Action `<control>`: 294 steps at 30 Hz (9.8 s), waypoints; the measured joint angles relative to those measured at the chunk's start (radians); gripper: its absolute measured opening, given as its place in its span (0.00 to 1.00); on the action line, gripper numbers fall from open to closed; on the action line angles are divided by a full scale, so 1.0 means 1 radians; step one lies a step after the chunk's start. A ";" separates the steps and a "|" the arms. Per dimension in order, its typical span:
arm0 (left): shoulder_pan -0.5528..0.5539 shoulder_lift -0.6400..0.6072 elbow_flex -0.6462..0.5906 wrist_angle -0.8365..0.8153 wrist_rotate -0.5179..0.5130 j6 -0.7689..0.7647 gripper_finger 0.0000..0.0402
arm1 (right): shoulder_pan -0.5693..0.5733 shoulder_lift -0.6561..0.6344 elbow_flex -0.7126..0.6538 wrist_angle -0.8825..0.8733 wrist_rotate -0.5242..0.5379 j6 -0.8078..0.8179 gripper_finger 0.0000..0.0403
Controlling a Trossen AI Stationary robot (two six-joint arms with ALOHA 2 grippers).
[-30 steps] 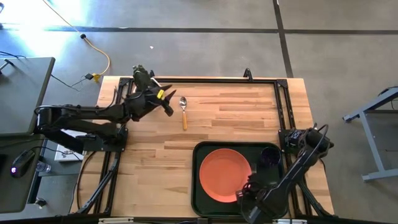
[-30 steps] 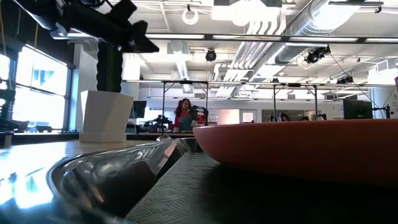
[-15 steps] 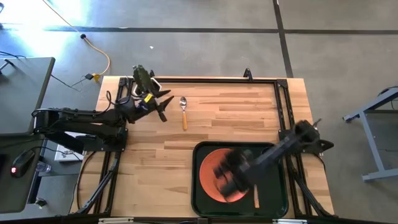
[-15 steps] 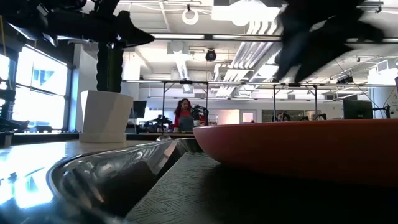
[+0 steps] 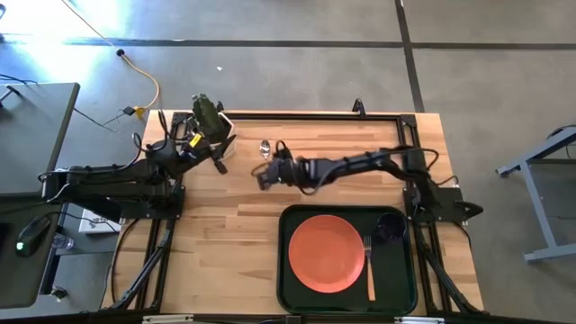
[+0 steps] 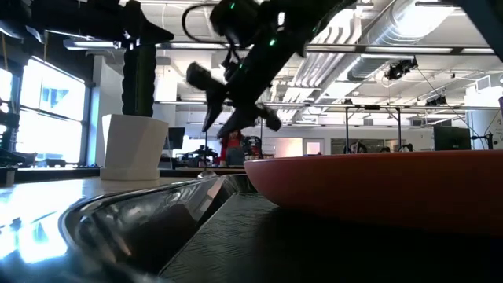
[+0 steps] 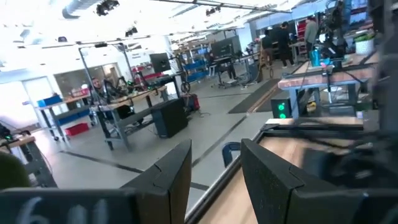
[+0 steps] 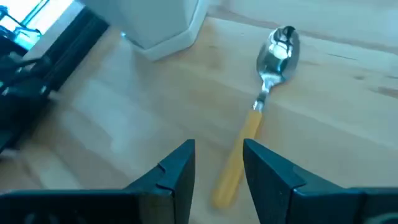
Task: Pick and place plate/cup/fork/spoon on tray
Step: Put the yellow spoon on the black serving tray to the right yellow fork, then return to Home Position
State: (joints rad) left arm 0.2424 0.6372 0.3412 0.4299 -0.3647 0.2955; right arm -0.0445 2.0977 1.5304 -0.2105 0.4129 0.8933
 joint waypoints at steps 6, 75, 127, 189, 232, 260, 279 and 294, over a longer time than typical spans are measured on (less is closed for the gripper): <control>0.000 0.016 0.000 -0.054 0.015 -0.004 0.32 | -0.064 0.129 0.128 -0.124 -0.047 0.009 0.28; 0.000 0.096 0.000 -0.030 -0.022 -0.082 0.32 | 0.526 -0.029 0.460 -1.362 0.073 0.553 0.07; -0.001 0.096 0.001 -0.041 0.047 -0.091 0.31 | 0.987 -0.056 -0.110 -1.042 -0.531 1.389 0.24; 0.245 0.101 -0.026 0.180 0.547 -0.187 0.31 | -0.276 -1.301 -1.069 0.354 -0.280 -0.999 0.04; -0.162 -0.292 -0.329 0.150 0.262 -0.159 0.00 | -0.282 -2.081 -1.300 0.119 -0.726 -0.877 0.00; -0.200 -0.624 -0.329 -0.298 0.252 -0.217 0.00 | -0.168 -2.060 -1.520 0.345 -0.763 -0.663 0.00; -0.198 -0.592 -0.329 -0.390 0.159 -0.254 0.00 | 0.034 -1.975 -1.521 0.241 -0.521 -0.842 0.00; -0.197 -0.590 -0.329 -0.388 0.150 -0.292 0.00 | 0.034 -1.953 -1.521 0.237 -0.499 -0.773 0.00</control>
State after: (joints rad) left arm 0.0452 0.0467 0.0120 0.0420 -0.2150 0.0032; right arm -0.0105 0.1452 0.0093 0.0265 -0.0866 0.1203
